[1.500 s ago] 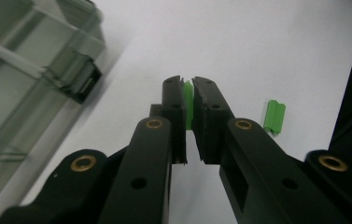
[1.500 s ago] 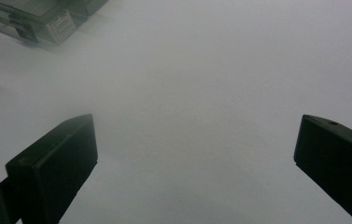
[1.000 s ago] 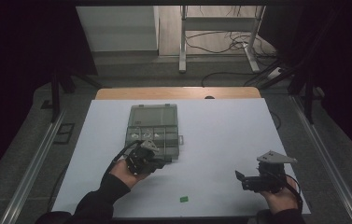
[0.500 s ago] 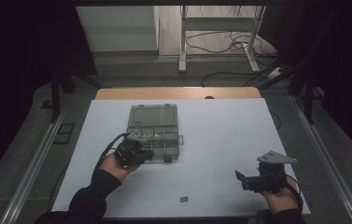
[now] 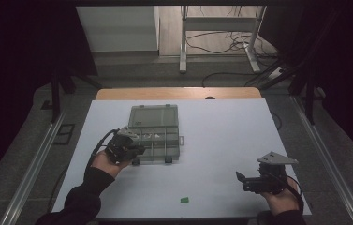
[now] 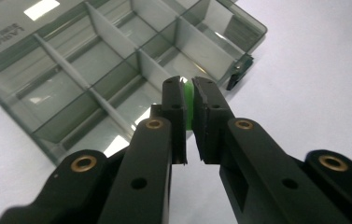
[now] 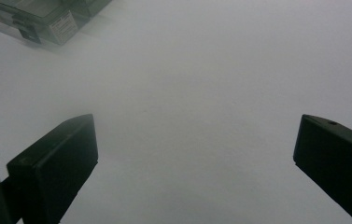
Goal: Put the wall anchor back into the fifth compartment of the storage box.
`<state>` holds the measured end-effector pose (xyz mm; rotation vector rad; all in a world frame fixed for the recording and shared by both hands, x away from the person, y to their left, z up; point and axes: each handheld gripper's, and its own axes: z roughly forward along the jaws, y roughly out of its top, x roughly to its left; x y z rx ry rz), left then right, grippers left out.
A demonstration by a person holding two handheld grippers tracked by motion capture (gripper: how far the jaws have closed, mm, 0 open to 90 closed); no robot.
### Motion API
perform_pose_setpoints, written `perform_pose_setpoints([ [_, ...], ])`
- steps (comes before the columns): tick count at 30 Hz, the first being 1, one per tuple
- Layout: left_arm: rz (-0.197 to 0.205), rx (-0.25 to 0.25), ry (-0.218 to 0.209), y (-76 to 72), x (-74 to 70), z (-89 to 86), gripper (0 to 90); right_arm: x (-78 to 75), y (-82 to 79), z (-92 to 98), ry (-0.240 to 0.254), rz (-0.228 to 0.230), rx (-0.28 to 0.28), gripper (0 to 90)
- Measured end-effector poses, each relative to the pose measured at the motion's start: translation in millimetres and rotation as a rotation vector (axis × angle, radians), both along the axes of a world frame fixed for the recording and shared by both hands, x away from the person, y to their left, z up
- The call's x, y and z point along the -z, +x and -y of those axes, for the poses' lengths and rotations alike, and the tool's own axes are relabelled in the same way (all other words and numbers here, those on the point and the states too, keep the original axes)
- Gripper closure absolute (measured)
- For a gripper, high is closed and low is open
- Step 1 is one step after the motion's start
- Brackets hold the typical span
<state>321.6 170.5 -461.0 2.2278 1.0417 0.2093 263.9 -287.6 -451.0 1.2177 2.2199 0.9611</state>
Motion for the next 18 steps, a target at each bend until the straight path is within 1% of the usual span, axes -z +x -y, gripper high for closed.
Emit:
perform_pose_setpoints([
  [7, 0.002, -0.036, 0.005, 3.4, 1.0, -9.7, 84.1, 0.0, 0.0, -0.1, -0.001, 0.0, -0.001, 0.4],
  [12, 0.001, -0.054, 0.017, 6.1, 2.4, -16.2, 84.1, 0.0, -0.1, -0.1, -0.001, 0.0, -0.002, 0.4],
  [18, -0.006, -0.082, 0.015, 9.7, 5.3, -24.3, 84.1, 0.0, -0.1, -0.2, -0.002, 0.0, -0.003, 0.4],
])
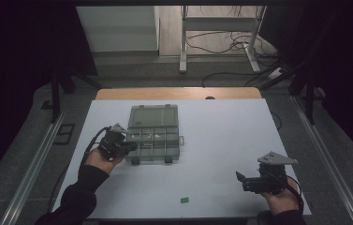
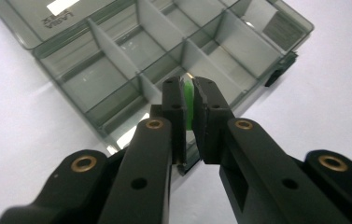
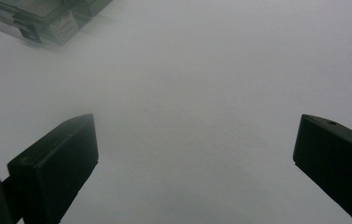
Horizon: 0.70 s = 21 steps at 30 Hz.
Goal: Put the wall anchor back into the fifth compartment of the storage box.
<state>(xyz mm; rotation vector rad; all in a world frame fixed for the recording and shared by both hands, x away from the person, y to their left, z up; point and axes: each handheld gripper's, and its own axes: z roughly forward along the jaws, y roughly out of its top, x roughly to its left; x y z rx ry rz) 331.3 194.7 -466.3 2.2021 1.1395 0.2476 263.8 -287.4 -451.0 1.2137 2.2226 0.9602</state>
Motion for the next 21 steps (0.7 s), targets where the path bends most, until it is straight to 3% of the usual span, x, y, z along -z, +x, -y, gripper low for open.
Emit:
perform_pose_setpoints([
  [16, -0.039, -0.065, 0.001, 10.0, 14.1, -12.4, 84.1, 0.2, -0.1, -0.4, -0.003, -0.001, -0.003, 0.6],
  [21, -0.067, -0.072, 0.014, 13.4, 21.3, -11.5, 83.8, 0.3, 0.0, -0.8, -0.005, -0.002, -0.005, 0.6],
])
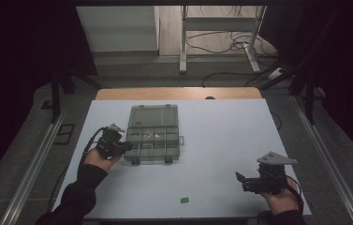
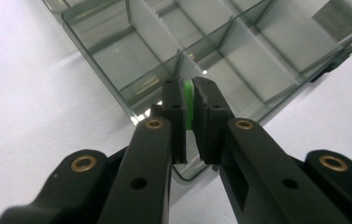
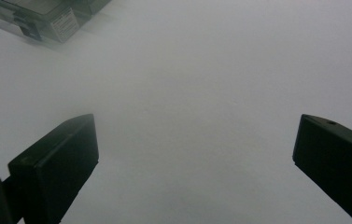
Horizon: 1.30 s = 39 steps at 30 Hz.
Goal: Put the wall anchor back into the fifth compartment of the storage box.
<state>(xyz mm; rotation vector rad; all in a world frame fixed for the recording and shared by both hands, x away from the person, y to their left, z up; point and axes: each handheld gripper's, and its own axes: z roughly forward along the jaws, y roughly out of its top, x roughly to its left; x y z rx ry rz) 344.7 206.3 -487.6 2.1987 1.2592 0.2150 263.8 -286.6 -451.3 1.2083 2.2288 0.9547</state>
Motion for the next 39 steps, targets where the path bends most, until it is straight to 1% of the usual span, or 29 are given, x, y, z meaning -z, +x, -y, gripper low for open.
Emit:
perform_pose_setpoints([
  [2, -0.005, -0.009, 0.005, 0.8, 2.6, 1.0, 83.1, 0.0, 0.0, -0.1, -0.001, -0.001, -0.002, 0.6],
  [4, -0.001, -0.01, 0.002, 0.6, 2.2, 1.1, 82.4, 0.0, 0.0, 0.0, -0.001, 0.0, -0.002, 0.6],
  [6, 0.007, -0.012, -0.001, 0.1, 0.6, 0.6, 78.1, 0.1, 0.0, 0.3, 0.001, -0.001, -0.001, 0.6],
  [9, 0.014, -0.017, -0.008, -0.6, 0.1, 0.0, 76.0, 0.0, -0.1, 0.2, 0.001, -0.001, -0.001, 0.6],
  [11, 0.016, -0.016, -0.004, -1.0, -0.3, -0.5, 72.9, -0.1, -0.2, 0.2, 0.001, 0.0, -0.002, 0.6],
  [12, 0.017, -0.016, -0.005, -1.3, -0.6, -0.4, 72.9, -0.1, -0.2, 0.2, 0.001, 0.0, -0.002, 0.6],
  [13, 0.019, -0.014, -0.004, -1.7, -1.1, -0.3, 70.2, -0.1, -0.2, 0.2, 0.002, -0.001, -0.002, 0.6],
  [16, 0.027, -0.009, -0.004, -3.5, -2.7, 0.8, 67.1, -0.2, -0.2, 0.2, 0.002, -0.001, -0.002, 0.6],
  [19, 0.039, 0.001, -0.003, -7.1, -5.0, 2.6, 60.7, -0.2, -0.3, 0.3, 0.002, 0.001, -0.003, 0.6],
  [22, 0.058, 0.014, -0.003, -11.0, -7.1, 4.5, 52.5, -0.3, -0.5, 0.5, 0.003, 0.003, -0.002, 0.6],
  [23, 0.062, 0.02, -0.001, -12.2, -7.7, 5.2, 47.4, -0.2, -0.5, 0.5, 0.003, 0.003, -0.003, 0.6],
  [24, 0.065, 0.026, 0.0, -13.2, -8.2, 5.7, 47.4, -0.2, -0.5, 0.5, 0.003, 0.003, -0.003, 0.6],
  [28, 0.079, 0.039, -0.013, -17.3, -11.0, 7.8, 36.8, -0.3, -0.5, 0.4, 0.002, 0.004, -0.004, 0.6],
  [29, 0.086, 0.041, -0.026, -19.4, -13.0, 9.1, 30.5, -0.4, -0.5, 0.3, 0.002, 0.005, -0.004, 0.6],
  [30, 0.086, 0.041, -0.026, -19.4, -13.0, 9.1, 26.9, -0.4, -0.5, 0.3, 0.002, 0.005, -0.004, 0.6],
  [31, 0.088, 0.045, -0.029, -20.3, -14.0, 9.8, 26.9, -0.4, -0.5, 0.4, 0.002, 0.005, -0.004, 0.6],
  [33, 0.091, 0.05, -0.036, -22.5, -15.4, 11.5, 23.2, -0.4, -0.6, 0.5, 0.003, 0.005, -0.005, 0.6],
  [34, 0.092, 0.055, -0.041, -23.5, -16.0, 12.3, 19.7, -0.3, -0.6, 0.5, 0.003, 0.005, -0.005, 0.6],
  [36, 0.099, 0.067, -0.046, -25.9, -17.1, 14.0, 18.1, -0.3, -0.5, 0.5, 0.003, 0.005, -0.005, 0.6],
  [37, 0.105, 0.072, -0.051, -27.2, -17.6, 15.2, 16.2, -0.4, -0.5, 0.5, 0.003, 0.005, -0.005, 0.6],
  [38, 0.114, 0.092, -0.066, -29.9, -18.9, 17.2, 12.7, -0.4, -0.6, 0.4, 0.004, 0.006, -0.006, 0.6],
  [39, 0.114, 0.092, -0.066, -29.9, -18.9, 17.2, 11.0, -0.4, -0.6, 0.4, 0.004, 0.006, -0.006, 0.6],
])
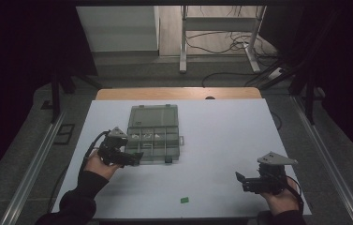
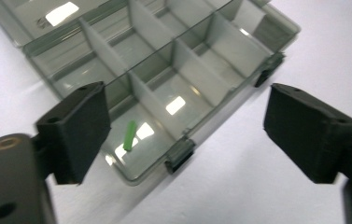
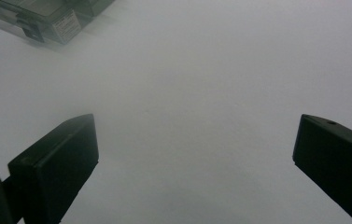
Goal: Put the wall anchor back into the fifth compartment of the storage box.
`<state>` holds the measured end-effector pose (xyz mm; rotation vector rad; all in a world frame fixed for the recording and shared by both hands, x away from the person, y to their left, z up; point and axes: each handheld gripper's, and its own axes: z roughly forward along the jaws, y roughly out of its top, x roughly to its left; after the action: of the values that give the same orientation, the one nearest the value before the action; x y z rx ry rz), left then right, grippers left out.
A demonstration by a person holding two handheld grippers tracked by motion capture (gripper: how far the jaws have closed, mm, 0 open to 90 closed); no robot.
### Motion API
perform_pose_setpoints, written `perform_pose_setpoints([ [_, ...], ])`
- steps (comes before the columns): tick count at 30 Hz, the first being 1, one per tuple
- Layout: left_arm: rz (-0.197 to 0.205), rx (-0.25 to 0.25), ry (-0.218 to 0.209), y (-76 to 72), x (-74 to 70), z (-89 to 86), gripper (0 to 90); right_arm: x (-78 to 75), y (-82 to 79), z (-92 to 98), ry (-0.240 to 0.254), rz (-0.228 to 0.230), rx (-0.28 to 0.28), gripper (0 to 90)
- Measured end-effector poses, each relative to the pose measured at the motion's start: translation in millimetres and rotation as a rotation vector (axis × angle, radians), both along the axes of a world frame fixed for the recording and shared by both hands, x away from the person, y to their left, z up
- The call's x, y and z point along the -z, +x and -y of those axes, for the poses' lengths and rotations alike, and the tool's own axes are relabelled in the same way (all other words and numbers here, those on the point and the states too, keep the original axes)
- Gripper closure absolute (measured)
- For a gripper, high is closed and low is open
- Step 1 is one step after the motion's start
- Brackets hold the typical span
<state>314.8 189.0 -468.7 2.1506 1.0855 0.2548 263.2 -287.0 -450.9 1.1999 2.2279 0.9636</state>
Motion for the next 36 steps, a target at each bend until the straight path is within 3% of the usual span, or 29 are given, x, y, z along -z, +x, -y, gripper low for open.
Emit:
perform_pose_setpoints([
  [7, 0.03, 0.067, -0.046, -8.8, -4.2, 9.4, 0.8, 0.0, 0.0, 0.1, 0.001, 0.001, 0.0, 0.6],
  [17, 0.058, 0.121, -0.001, -22.2, -4.8, 31.1, 0.0, 0.3, 0.4, -0.1, -0.001, -0.004, 0.002, 0.6],
  [23, 0.079, 0.14, 0.004, -28.6, -4.2, 40.2, 0.0, 0.2, 0.3, -0.1, 0.001, -0.004, 0.002, 0.6],
  [31, 0.038, 0.168, -0.015, -32.4, -1.7, 52.4, 1.3, 0.2, 0.4, -0.1, 0.0, -0.003, 0.0, 0.6],
  [36, 0.029, 0.188, -0.002, -34.8, -1.9, 59.7, 1.4, 0.2, 0.4, 0.0, 0.0, -0.003, 0.0, 0.6],
])
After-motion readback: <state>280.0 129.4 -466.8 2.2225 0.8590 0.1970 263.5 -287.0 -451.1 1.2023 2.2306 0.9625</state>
